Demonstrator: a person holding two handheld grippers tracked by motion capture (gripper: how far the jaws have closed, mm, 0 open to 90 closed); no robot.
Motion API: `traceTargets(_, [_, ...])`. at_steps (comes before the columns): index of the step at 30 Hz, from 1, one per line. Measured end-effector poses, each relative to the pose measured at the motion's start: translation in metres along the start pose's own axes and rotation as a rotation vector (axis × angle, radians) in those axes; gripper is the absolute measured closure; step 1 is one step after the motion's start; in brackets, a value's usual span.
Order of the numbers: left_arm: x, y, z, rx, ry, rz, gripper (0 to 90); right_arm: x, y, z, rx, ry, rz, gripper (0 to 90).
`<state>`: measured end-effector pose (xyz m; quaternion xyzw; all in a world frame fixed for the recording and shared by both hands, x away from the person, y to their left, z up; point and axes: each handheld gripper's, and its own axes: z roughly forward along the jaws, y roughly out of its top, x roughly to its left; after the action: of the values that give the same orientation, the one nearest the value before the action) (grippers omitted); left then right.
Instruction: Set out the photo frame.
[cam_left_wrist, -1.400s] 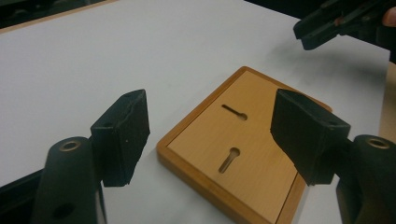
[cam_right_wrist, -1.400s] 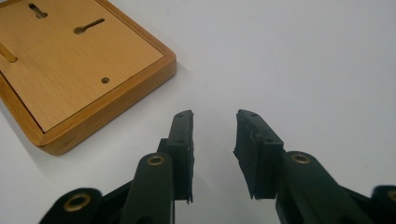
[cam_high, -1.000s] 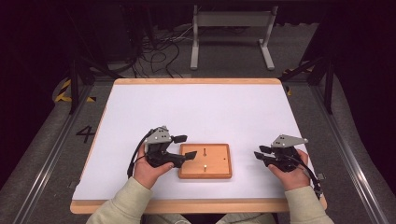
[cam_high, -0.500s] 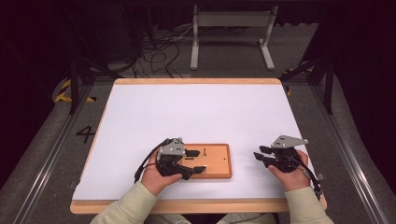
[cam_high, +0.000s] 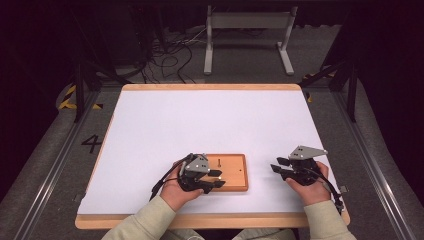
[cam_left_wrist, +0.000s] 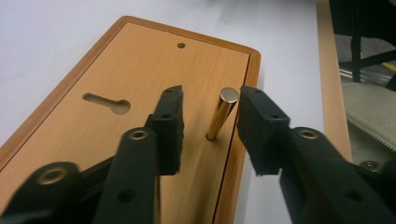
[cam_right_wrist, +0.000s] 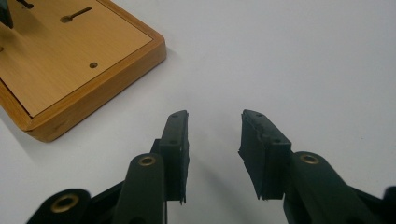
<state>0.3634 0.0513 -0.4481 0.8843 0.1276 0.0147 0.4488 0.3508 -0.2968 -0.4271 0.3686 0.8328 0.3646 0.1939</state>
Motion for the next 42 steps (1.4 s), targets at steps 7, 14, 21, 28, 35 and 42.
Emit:
traceTargets(7, [-0.003, 0.002, 0.001, 0.023, 0.013, 0.041, 83.4, 0.001, 0.0, 0.0, 0.002, 0.0, -0.002, 62.5])
traceTargets(14, [-0.009, 0.004, 0.002, 0.048, 0.051, 0.138, 83.9, 0.001, 0.0, 0.0, -0.001, 0.0, -0.002, 62.5])
traceTargets(21, [-0.015, 0.004, 0.002, 0.058, 0.103, 0.231, 83.7, 0.002, 0.001, -0.001, -0.003, 0.003, -0.006, 62.7])
traceTargets(28, [-0.026, 0.001, 0.002, 0.054, 0.163, 0.345, 83.2, 0.004, 0.004, -0.002, -0.014, 0.016, -0.014, 67.8])
traceTargets(35, [-0.038, -0.004, 0.002, 0.047, 0.225, 0.433, 83.3, 0.006, 0.011, -0.005, -0.031, 0.059, 0.005, 65.3])
traceTargets(42, [-0.046, -0.008, 0.003, 0.04, 0.272, 0.471, 83.5, 0.009, 0.022, -0.003, -0.04, 0.131, 0.051, 54.0])
